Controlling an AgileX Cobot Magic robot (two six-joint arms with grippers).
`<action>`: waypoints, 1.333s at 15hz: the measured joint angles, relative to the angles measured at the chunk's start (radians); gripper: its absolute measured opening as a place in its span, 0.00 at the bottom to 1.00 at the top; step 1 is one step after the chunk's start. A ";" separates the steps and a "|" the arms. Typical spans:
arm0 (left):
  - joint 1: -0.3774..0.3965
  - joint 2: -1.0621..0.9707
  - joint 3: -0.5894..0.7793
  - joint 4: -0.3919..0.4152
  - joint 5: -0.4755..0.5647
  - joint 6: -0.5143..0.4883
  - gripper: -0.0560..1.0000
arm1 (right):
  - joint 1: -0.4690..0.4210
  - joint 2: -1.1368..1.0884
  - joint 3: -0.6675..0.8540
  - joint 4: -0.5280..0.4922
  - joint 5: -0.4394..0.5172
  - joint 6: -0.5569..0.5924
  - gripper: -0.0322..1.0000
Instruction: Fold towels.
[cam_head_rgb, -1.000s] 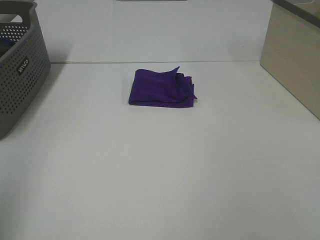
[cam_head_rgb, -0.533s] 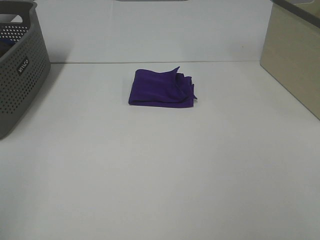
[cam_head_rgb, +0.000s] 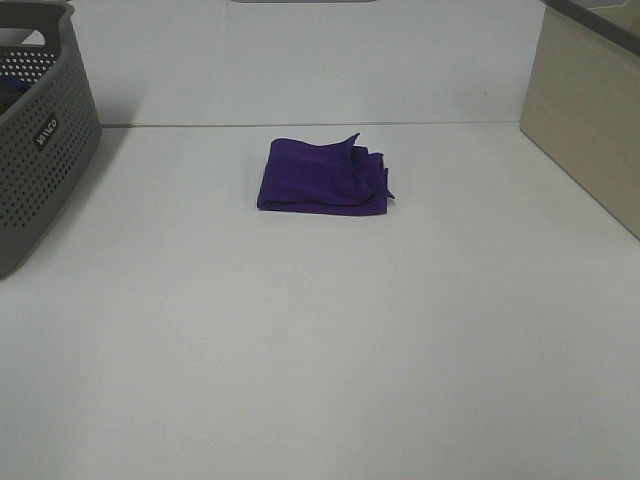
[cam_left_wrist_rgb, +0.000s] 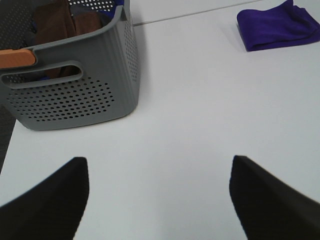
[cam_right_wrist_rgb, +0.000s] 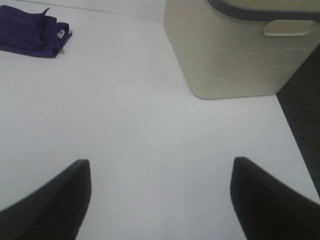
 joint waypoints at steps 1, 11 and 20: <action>-0.001 -0.004 0.000 0.010 0.001 -0.017 0.73 | 0.000 0.000 0.012 -0.001 0.001 0.000 0.77; -0.002 -0.005 0.001 0.036 0.003 -0.073 0.73 | 0.000 0.000 0.064 -0.002 -0.046 -0.001 0.77; -0.002 -0.005 0.001 0.034 0.003 -0.073 0.73 | 0.000 0.000 0.064 0.033 -0.046 -0.001 0.77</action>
